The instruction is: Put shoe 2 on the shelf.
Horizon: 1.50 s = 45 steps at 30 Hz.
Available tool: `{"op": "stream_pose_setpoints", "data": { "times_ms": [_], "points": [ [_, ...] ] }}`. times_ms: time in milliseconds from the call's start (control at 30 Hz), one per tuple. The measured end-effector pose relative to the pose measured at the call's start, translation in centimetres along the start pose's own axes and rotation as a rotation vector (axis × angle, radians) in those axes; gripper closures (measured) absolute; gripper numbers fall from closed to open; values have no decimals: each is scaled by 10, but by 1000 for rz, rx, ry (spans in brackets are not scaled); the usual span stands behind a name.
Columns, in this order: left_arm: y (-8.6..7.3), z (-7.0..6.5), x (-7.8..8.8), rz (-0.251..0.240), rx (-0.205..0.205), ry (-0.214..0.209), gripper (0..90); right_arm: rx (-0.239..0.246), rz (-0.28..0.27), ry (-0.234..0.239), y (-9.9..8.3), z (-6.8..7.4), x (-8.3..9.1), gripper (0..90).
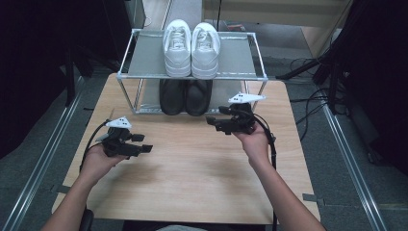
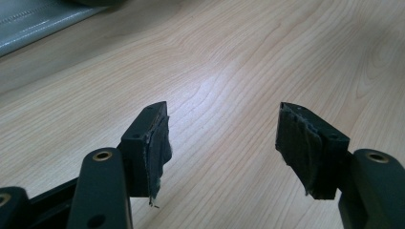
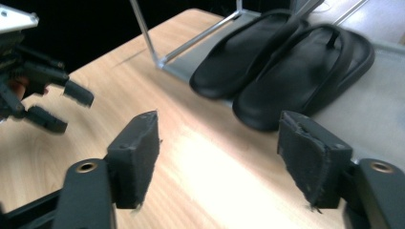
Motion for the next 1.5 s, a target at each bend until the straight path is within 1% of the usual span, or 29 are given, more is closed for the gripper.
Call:
{"op": "stream_pose_setpoints", "data": {
  "times_ms": [33,100,167,333,400,467,600,667,767,833,1000,1200,1267,1300,1333,1367,1400,1467,1500],
  "points": [
    [0,0,-1,-2,7,2,358,2,-4,15,-4,-1,1,271],
    [0,-1,-2,-2,12,-3,347,-10,-7,27,-12,-4,3,271],
    [0,-1,-2,-1,3,-4,344,-13,-6,24,-20,-7,5,271],
    [0,-1,-4,0,1,2,331,-26,3,27,-37,-13,11,272],
    [1,-2,-4,-1,-2,2,324,-37,-15,26,-43,-15,15,272],
    [1,-3,-4,-7,-1,1,316,-61,-21,33,-49,-16,19,272],
    [1,-4,-6,-8,1,-4,298,-48,-8,39,-61,-18,23,271],
    [0,-5,-8,1,-1,-3,290,-22,-2,22,-67,-17,25,271],
    [0,-6,-10,14,-17,2,288,3,19,21,-77,-14,28,271],
    [-1,-7,-11,19,-17,1,286,13,33,19,-80,-13,30,271],
    [-1,-8,-14,24,-16,0,277,5,25,20,-82,-16,33,271],
    [-2,-8,-16,38,-21,0,272,1,35,13,-83,-18,31,271],
    [-3,-8,-18,50,-25,3,270,8,39,0,-83,-19,32,271],
    [-4,-8,-20,63,-25,8,267,10,48,0,-83,-20,32,271],
    [-4,-8,-20,63,-25,8,264,11,59,2,-84,-21,31,271],
    [-6,-9,-26,102,-25,28,264,11,73,2,-85,-22,30,271],
    [-8,-9,-29,119,-34,29,258,11,85,2,-87,-23,29,271],
    [-10,-11,-34,155,-57,19,238,11,102,4,-88,-23,28,271],
    [-11,-12,-36,160,-66,18,237,13,107,2,-88,-23,27,271]
  ]
}}
Point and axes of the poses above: each handheld gripper's, and its own axes: x roughly backward along the jaws, y roughly out of its top, z roughly to its left, the point moved 3 cm from there along -x, roughly forward along the jaws, and after that the axes turned 9 degrees about -y, right-handed, at the moved point
